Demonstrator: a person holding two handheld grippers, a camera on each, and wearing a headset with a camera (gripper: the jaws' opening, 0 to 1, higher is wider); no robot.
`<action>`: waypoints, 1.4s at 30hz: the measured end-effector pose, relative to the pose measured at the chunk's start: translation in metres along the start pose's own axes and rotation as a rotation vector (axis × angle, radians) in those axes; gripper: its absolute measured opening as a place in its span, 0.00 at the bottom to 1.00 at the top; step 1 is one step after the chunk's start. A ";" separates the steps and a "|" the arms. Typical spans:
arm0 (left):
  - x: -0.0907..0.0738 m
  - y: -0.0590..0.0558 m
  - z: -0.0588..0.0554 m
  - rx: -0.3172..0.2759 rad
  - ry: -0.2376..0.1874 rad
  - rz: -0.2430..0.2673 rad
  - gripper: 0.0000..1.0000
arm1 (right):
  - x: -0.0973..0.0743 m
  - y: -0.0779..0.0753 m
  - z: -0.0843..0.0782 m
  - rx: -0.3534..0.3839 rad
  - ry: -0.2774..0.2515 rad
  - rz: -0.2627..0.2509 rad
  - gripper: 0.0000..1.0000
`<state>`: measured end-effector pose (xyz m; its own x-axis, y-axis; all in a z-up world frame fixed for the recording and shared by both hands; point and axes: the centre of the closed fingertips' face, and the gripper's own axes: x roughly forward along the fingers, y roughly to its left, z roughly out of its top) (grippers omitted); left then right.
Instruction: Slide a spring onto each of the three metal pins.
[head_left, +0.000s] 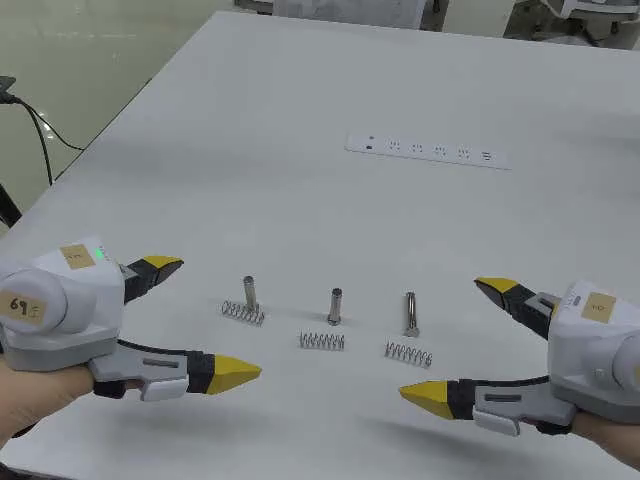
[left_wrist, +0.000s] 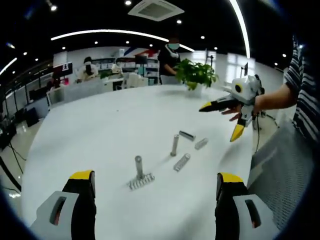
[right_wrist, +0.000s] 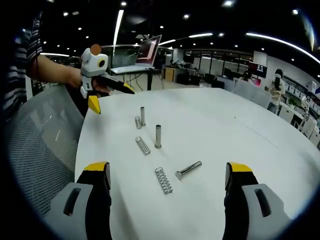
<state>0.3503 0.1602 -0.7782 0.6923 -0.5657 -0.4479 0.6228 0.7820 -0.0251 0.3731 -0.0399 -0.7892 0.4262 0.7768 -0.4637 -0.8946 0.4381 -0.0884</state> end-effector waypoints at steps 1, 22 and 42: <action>0.000 0.000 0.000 -0.001 -0.001 0.000 0.99 | 0.000 0.000 0.000 0.002 0.000 -0.002 0.96; 0.008 -0.007 0.002 0.025 -0.003 -0.067 0.99 | -0.002 0.000 0.001 0.035 -0.001 -0.025 0.96; 0.003 0.005 0.002 0.007 0.001 -0.129 0.99 | 0.011 0.016 0.002 0.077 0.042 -0.022 0.95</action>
<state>0.3561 0.1615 -0.7778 0.6056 -0.6615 -0.4423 0.7093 0.7007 -0.0768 0.3639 -0.0237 -0.7942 0.4383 0.7473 -0.4994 -0.8713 0.4898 -0.0318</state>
